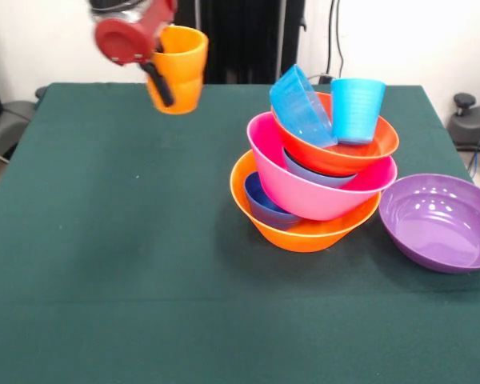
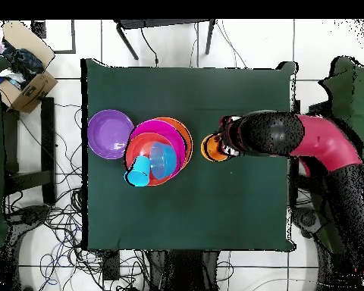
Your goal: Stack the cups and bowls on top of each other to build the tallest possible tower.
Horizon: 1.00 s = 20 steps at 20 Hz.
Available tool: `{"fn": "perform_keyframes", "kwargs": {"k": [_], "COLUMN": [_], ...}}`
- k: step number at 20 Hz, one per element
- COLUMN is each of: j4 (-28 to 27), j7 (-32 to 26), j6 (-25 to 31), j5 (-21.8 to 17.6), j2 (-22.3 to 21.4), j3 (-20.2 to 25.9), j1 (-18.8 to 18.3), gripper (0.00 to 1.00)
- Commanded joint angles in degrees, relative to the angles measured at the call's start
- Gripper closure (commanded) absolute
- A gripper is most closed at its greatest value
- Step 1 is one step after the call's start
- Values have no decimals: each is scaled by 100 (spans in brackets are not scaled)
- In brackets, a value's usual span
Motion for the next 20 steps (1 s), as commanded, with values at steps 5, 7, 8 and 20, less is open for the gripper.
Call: {"fn": "perform_keyframes", "kwargs": {"k": [5, 7, 8, 20], "j4": [741, 694, 677, 435], "j7": [2111, 1789, 1629, 1431], "j6": [-279, -41, 43, 522], "j5": [582, 592, 619, 794], "j2": [-760, -891, -952, -1362], "j3": [-412, -328, -265, -255], "j1": [909, 883, 851, 1030], "gripper": [100, 100, 100, 100]}}
